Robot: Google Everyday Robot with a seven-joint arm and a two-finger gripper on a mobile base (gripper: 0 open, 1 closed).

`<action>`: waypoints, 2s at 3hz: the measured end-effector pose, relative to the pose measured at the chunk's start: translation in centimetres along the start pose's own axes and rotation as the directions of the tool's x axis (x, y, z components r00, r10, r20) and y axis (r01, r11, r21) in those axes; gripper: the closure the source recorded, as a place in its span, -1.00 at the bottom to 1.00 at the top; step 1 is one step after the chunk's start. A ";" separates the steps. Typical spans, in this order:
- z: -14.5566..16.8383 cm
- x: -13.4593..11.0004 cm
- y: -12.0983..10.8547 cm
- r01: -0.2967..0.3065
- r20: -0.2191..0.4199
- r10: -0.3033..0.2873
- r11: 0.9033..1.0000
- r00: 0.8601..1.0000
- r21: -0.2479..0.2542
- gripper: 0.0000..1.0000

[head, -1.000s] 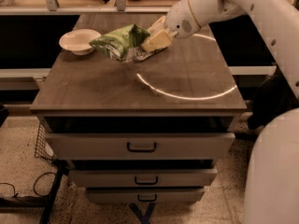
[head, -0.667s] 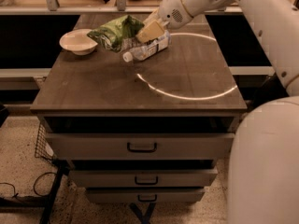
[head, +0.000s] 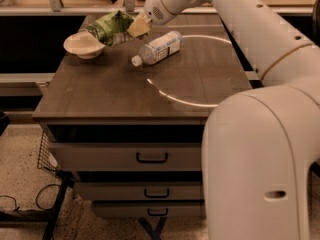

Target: Place green jalapeno chip bag into paper bowl

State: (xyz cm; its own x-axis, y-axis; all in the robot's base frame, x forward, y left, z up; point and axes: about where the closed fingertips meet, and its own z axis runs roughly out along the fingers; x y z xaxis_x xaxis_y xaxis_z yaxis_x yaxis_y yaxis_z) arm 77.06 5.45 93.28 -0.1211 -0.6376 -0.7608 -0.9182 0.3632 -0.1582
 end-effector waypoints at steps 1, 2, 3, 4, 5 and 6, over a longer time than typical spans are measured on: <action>1.9 -2.7 -1.9 0.019 0.014 -0.021 0.997 1.000 0.074 1.00; 2.8 -5.3 -2.9 0.050 0.020 -0.053 0.991 0.998 0.122 1.00; 4.3 -6.9 -2.9 0.072 0.027 -0.076 0.990 0.997 0.120 1.00; 6.1 -7.8 -2.6 0.086 0.027 -0.089 0.991 0.996 0.098 1.00; 7.4 -8.7 -2.0 0.104 0.022 -0.106 0.991 0.994 0.082 1.00; 8.3 -9.3 -1.6 0.122 0.011 -0.123 0.990 0.992 0.077 1.00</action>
Offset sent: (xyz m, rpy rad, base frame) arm 0.0640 0.0606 0.0569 -0.0261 -0.1954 -0.0784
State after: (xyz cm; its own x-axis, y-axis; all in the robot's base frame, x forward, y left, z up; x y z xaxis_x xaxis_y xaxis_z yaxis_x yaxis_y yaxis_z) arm 82.80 16.48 95.41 -0.0032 -0.6696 -0.7427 -0.8944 0.3341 -0.2974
